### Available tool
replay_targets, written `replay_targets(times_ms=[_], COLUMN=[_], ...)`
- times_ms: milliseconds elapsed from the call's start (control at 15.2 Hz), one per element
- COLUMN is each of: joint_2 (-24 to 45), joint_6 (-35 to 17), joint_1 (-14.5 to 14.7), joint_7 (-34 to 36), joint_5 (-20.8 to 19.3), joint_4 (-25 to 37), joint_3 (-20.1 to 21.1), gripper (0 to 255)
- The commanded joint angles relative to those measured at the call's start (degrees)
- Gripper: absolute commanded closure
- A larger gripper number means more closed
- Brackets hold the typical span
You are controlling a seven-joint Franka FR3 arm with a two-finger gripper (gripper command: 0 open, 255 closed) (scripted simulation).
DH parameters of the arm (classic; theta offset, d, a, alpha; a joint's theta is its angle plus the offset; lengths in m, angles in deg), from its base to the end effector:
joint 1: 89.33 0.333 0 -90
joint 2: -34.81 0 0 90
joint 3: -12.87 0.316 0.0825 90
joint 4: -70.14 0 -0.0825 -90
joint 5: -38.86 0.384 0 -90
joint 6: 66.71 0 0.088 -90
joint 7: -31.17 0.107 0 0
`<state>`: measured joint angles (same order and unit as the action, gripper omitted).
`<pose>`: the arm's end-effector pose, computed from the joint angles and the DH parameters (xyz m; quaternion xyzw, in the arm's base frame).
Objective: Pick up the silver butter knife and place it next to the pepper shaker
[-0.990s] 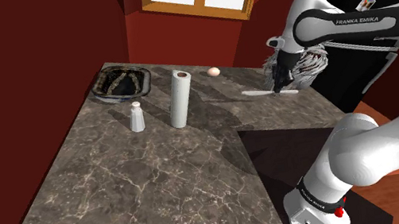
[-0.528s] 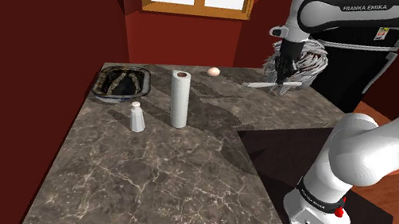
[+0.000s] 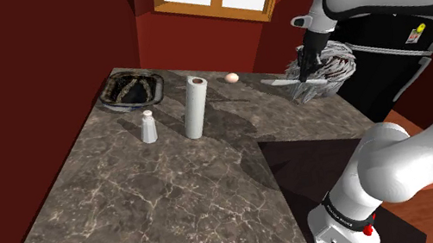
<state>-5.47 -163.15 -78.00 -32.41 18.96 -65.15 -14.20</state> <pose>0.3306 -0.1570 0.5379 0.8811 0.4722 -0.0234 0.0111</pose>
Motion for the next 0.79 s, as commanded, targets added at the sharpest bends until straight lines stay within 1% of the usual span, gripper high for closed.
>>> replay_targets(times_ms=[0,396,726], joint_2=[1.97,10.63,18.74], joint_6=[-0.75,-3.38,-4.79], joint_1=[1.32,5.86,9.14], joint_7=[1.81,7.0,10.39], joint_5=[1.41,6.14,9.84], joint_4=[0.8,5.8,11.78], joint_3=[1.13,4.18,6.18], gripper=[255,255,255])
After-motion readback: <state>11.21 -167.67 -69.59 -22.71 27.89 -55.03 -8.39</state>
